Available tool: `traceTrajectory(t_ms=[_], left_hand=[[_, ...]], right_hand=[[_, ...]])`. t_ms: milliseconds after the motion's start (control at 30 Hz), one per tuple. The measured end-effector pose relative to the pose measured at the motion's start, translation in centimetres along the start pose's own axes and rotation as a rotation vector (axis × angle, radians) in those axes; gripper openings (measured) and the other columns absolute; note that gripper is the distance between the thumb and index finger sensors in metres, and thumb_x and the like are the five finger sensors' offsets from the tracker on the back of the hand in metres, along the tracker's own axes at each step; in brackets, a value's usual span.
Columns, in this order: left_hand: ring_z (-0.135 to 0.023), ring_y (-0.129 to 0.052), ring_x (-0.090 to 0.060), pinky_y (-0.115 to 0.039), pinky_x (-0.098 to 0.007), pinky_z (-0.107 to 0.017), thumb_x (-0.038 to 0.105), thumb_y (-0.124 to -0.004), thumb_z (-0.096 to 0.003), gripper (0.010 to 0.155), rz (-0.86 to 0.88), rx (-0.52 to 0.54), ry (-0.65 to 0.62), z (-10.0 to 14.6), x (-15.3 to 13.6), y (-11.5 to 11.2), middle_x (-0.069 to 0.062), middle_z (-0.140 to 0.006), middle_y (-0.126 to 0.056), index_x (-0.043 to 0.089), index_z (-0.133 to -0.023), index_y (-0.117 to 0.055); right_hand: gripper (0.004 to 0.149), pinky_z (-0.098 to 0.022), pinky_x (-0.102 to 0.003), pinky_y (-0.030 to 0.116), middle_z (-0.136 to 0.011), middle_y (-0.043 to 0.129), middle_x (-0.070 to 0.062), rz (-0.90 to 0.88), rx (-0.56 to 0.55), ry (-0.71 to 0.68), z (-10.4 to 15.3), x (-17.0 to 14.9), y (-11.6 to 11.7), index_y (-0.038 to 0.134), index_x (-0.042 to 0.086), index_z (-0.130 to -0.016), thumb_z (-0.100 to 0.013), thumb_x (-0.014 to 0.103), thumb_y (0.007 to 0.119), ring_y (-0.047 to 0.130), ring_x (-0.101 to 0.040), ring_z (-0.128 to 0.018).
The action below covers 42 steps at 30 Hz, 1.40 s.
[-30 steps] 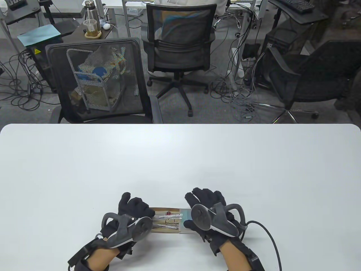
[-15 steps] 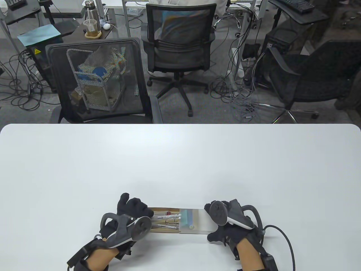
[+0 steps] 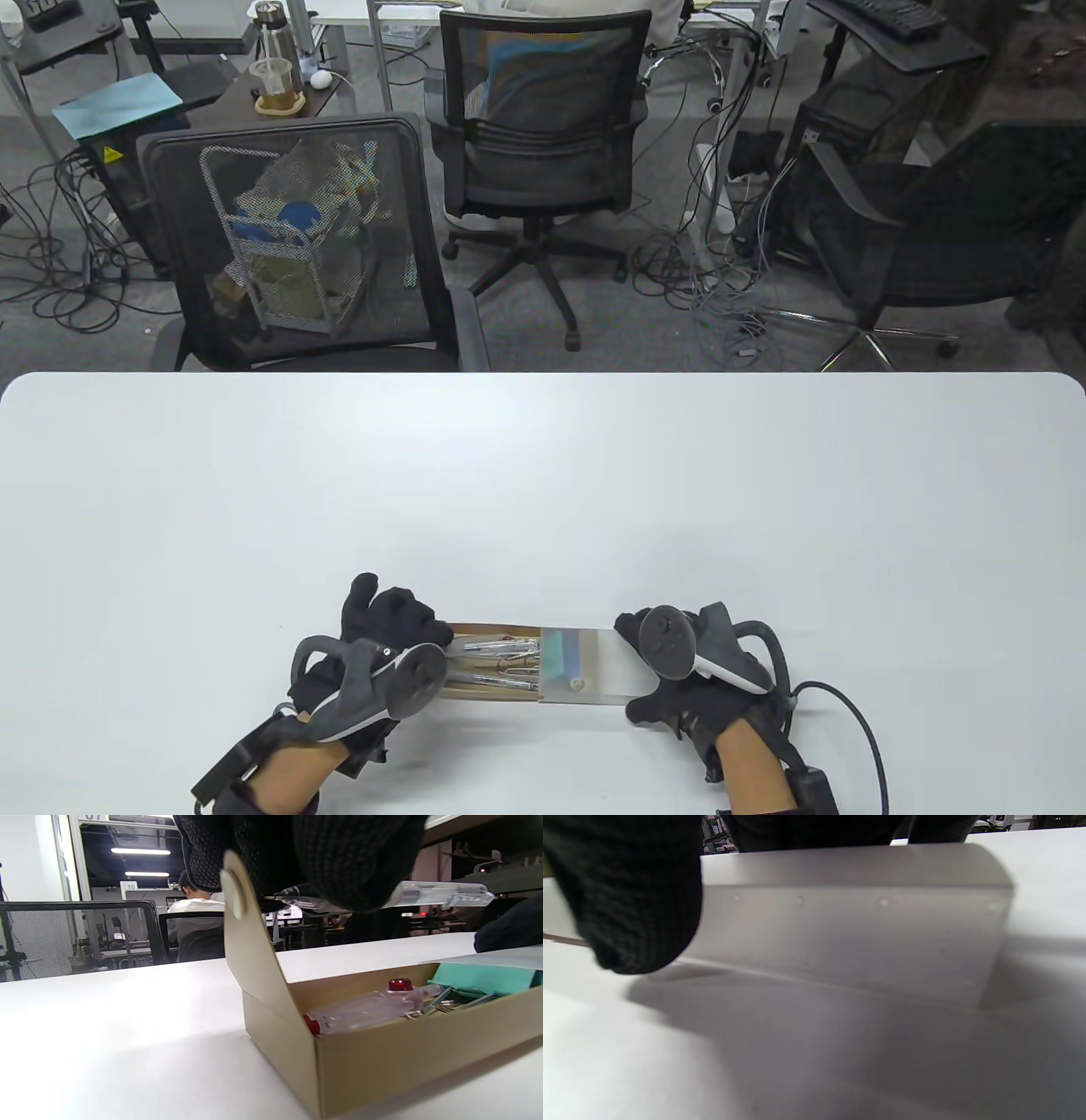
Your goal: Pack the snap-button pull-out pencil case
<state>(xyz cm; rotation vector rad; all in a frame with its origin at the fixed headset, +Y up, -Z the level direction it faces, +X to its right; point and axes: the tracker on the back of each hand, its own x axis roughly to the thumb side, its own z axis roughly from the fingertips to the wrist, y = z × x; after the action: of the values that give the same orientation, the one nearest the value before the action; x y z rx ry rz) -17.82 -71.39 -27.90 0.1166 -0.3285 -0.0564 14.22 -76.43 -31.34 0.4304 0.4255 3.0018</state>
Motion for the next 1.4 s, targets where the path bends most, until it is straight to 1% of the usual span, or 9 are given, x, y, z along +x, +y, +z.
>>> traceTrajectory(t_ms=[233,333,533,600,767,1000,1233,1400], left_hand=[[-0.1,-0.078,-0.02,-0.037,-0.062,-0.085,0.04,-0.087,-0.035,0.046,-0.166,-0.034,-0.038,-0.6,1.1,0.3,0.013,-0.089,-0.088,0.036,-0.081,-0.087],[-0.101,-0.078,-0.02,-0.037,-0.062,-0.086,0.039,-0.088,-0.0348,0.046,-0.234,-0.075,-0.054,-1.2,1.7,0.2,0.014,-0.089,-0.088,0.037,-0.08,-0.088],[-0.1,-0.078,-0.019,-0.038,-0.062,-0.086,0.039,-0.088,-0.0345,0.045,-0.276,-0.126,-0.106,-2.1,3.0,-0.3,0.015,-0.089,-0.089,0.038,-0.08,-0.089],[-0.099,-0.08,-0.018,-0.039,-0.061,-0.086,0.039,-0.088,-0.0338,0.045,-0.257,-0.121,-0.126,-2.4,3.3,-0.6,0.015,-0.088,-0.09,0.038,-0.079,-0.089],[-0.099,-0.081,-0.018,-0.041,-0.061,-0.085,0.04,-0.089,-0.0335,0.045,-0.244,-0.147,-0.134,-3.0,3.6,-1.3,0.016,-0.088,-0.09,0.039,-0.078,-0.09],[-0.099,-0.081,-0.018,-0.04,-0.061,-0.085,0.041,-0.091,-0.0331,0.044,-0.31,-0.213,-0.127,-3.6,4.1,-2.4,0.017,-0.09,-0.09,0.041,-0.077,-0.094],[-0.097,-0.082,-0.016,-0.042,-0.06,-0.085,0.042,-0.093,-0.0315,0.042,-0.335,-0.199,-0.136,-3.5,4.3,-2.9,0.019,-0.087,-0.091,0.042,-0.074,-0.097],[-0.098,-0.082,-0.016,-0.042,-0.06,-0.085,0.043,-0.093,-0.0316,0.044,-0.314,-0.202,-0.119,-3.5,3.8,-3.0,0.018,-0.088,-0.09,0.042,-0.075,-0.096]], right_hand=[[0.094,-0.076,-0.061,0.049,-0.115,0.056,0.007,-0.011,0.002,-0.002,0.1,-0.1,0.0,0.047,0.038,-0.106,-0.027,0.058,0.094,0.061,-0.027,-0.104],[0.094,-0.076,-0.061,0.049,-0.115,0.056,0.007,-0.014,0.003,-0.002,0.1,-0.1,-0.1,0.047,0.038,-0.106,-0.027,0.058,0.093,0.061,-0.027,-0.104],[0.094,-0.076,-0.061,0.049,-0.115,0.056,0.007,-0.015,0.004,-0.004,0.1,-0.1,-0.1,0.047,0.038,-0.106,-0.027,0.058,0.093,0.06,-0.027,-0.104],[0.094,-0.076,-0.061,0.048,-0.115,0.056,0.007,-0.015,0.004,-0.004,0.1,-0.1,-0.1,0.047,0.038,-0.106,-0.027,0.058,0.093,0.06,-0.027,-0.104],[0.094,-0.076,-0.061,0.048,-0.115,0.055,0.007,-0.018,0.004,-0.006,0.2,-0.1,-0.1,0.046,0.038,-0.106,-0.027,0.058,0.093,0.06,-0.028,-0.104],[0.094,-0.076,-0.061,0.047,-0.115,0.055,0.007,-0.021,0.006,-0.007,0.2,-0.1,0.0,0.046,0.038,-0.106,-0.027,0.058,0.093,0.059,-0.027,-0.104],[0.094,-0.076,-0.061,0.047,-0.115,0.055,0.006,-0.023,0.008,-0.008,0.2,-0.1,0.0,0.046,0.038,-0.106,-0.027,0.058,0.093,0.059,-0.027,-0.104],[0.094,-0.076,-0.061,0.047,-0.115,0.054,0.007,-0.024,0.009,-0.008,0.2,-0.1,0.0,0.046,0.038,-0.106,-0.027,0.058,0.093,0.059,-0.027,-0.104]])
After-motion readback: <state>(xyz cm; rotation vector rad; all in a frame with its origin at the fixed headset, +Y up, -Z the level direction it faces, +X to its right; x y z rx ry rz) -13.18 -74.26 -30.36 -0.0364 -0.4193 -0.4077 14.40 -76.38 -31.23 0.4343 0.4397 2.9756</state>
